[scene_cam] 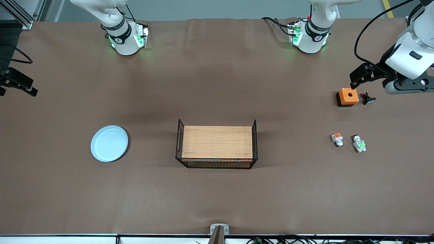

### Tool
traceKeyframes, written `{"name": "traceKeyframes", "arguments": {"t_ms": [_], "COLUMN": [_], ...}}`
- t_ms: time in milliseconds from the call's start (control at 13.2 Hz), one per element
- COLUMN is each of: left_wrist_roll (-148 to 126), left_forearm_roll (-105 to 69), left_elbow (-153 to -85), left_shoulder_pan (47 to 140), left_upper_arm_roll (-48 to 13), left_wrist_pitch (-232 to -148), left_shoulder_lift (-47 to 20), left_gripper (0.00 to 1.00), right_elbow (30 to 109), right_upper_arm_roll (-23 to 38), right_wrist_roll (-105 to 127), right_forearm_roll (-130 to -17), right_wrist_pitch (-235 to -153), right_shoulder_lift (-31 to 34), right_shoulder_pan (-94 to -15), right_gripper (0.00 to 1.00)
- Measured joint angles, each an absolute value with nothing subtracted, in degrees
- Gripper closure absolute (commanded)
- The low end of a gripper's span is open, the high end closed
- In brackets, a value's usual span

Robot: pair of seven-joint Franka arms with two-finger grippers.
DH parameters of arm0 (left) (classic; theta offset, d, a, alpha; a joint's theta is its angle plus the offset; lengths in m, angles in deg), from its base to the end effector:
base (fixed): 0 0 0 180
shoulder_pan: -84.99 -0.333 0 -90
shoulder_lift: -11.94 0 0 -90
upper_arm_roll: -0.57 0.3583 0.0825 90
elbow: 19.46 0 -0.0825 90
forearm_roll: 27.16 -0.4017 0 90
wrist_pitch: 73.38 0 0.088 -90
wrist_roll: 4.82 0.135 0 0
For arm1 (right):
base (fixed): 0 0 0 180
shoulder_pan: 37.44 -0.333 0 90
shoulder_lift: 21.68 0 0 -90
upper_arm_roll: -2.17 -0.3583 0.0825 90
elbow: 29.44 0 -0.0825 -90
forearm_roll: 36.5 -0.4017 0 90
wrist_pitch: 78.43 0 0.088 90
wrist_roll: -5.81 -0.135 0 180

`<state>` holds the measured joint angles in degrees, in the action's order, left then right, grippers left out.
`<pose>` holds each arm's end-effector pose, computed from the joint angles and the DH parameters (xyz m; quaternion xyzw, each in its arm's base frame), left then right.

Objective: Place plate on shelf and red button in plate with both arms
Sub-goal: 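Move the right gripper toward the blue plate while the left gripper reaches the switches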

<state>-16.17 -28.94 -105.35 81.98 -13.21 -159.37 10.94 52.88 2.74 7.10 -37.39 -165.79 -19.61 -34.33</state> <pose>0.5621 -0.1011 0.6579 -0.9999 -0.0060 0.0049 0.0146 0.5809 -0.0351 0.6792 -0.9994 0.0203 -0.0262 0.0064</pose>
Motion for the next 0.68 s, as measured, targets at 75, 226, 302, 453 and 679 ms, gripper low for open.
{"name": "traceKeyframes", "arguments": {"t_ms": [75, 226, 302, 453, 679], "left_wrist_roll": [-16.2, -16.2, -16.2, -16.2, -16.1], "left_forearm_roll": [-28.9, -28.9, -28.9, -28.9, -31.3], "left_elbow": [-105.4, -105.4, -105.3, -105.3, -105.7], "left_shoulder_pan": [82.0, 81.9, 81.8, 81.6, 81.1], "left_upper_arm_roll": [-13.2, -13.2, -13.1, -12.6, -12.4], "left_wrist_pitch": [-159.4, -159.4, -159.4, -159.7, -160.4], "left_shoulder_lift": [10.9, 10.9, 10.9, 10.6, 7.7], "left_gripper": [0.01, 0.01, 0.01, 0.01, 0.01], "right_elbow": [52.9, 52.9, 52.9, 52.9, 53.0], "right_upper_arm_roll": [2.7, 2.7, 2.7, 2.7, 2.7], "right_wrist_roll": [7.1, 7.1, 7.1, 7.1, 7.1], "right_forearm_roll": [-37.4, -37.4, -37.4, -37.4, -37.4], "right_wrist_pitch": [-165.8, -165.8, -165.8, -165.8, -164.6], "right_shoulder_lift": [-19.6, -19.6, -19.6, -19.6, -19.6], "right_shoulder_pan": [-34.3, -34.3, -34.3, -34.3, -34.4], "right_gripper": [0.00, 0.00, 0.00, 0.00, 0.00]}}
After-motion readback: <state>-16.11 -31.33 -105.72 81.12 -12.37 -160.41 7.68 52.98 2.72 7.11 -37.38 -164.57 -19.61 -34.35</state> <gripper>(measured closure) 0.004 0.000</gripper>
